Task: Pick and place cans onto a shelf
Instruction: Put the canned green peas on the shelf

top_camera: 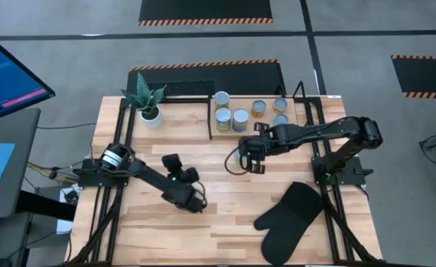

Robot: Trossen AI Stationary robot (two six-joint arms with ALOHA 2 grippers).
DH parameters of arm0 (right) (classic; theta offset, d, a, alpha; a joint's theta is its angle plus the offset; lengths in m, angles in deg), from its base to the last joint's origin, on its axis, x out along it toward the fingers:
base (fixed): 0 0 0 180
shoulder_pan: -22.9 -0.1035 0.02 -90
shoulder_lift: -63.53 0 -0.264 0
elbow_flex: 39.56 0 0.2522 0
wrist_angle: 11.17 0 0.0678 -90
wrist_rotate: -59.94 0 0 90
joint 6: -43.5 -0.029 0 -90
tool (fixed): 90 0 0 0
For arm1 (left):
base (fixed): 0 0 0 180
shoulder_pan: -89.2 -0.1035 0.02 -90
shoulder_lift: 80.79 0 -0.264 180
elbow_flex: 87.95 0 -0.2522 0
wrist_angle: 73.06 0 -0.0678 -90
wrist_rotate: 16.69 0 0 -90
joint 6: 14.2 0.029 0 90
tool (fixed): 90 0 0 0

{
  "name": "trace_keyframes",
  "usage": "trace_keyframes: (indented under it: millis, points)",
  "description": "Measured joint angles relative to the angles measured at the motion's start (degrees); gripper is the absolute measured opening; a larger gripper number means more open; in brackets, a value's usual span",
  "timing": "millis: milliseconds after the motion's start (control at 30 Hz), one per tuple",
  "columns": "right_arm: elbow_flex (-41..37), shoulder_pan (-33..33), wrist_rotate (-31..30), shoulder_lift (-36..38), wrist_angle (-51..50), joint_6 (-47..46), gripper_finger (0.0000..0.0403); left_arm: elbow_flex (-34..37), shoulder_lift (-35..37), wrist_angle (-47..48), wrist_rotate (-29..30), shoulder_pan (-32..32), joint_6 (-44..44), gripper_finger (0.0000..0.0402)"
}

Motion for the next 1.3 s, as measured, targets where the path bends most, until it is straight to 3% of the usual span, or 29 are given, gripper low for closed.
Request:
trace_keyframes:
  millis: [167,300,400,500,600,700,800,900,1000,1300]
  points:
    - [0.0,2.9,3.6,0.0,2.2,6.7,0.0118,4.0,2.6,-1.8,4.2,2.5,-1.6,0.0139]
    - [0.0,4.9,7.8,0.0,3.9,8.8,0.0118,9.9,9.1,-2.6,7.4,2.7,-3.6,0.0139]
    - [0.0,5.9,9.9,-1.0,5.1,9.3,0.0118,16.2,16.8,-8.4,9.6,2.4,-3.2,0.0139]
    - [0.0,6.5,10.3,-1.6,5.3,9.7,0.0118,23.8,26.5,-21.2,10.0,1.6,4.8,0.0139]
    - [-0.1,7.1,10.4,-4.1,5.8,11.8,0.0118,32.2,36.6,-38.0,5.8,-0.3,16.4,0.0139]
    - [0.0,7.4,10.3,-6.7,6.5,12.3,0.0118,40.1,45.6,-57.5,-3.8,-2.7,29.3,0.0139]
    - [-0.1,7.9,10.3,-9.7,6.2,12.3,0.0118,46.3,51.2,-78.3,-13.3,-5.2,41.6,0.0139]
    - [0.0,7.9,10.2,-12.4,6.8,12.3,0.0118,50.0,53.4,-92.1,-19.2,-7.2,51.4,0.0139]
    - [0.0,8.0,9.9,-14.5,7.5,12.5,0.0118,50.6,53.5,-94.8,-20.0,-8.4,55.6,0.0139]
    - [0.0,7.9,8.4,-16.4,7.4,13.2,0.0118,50.6,53.5,-94.0,-19.8,-9.6,54.6,0.0139]
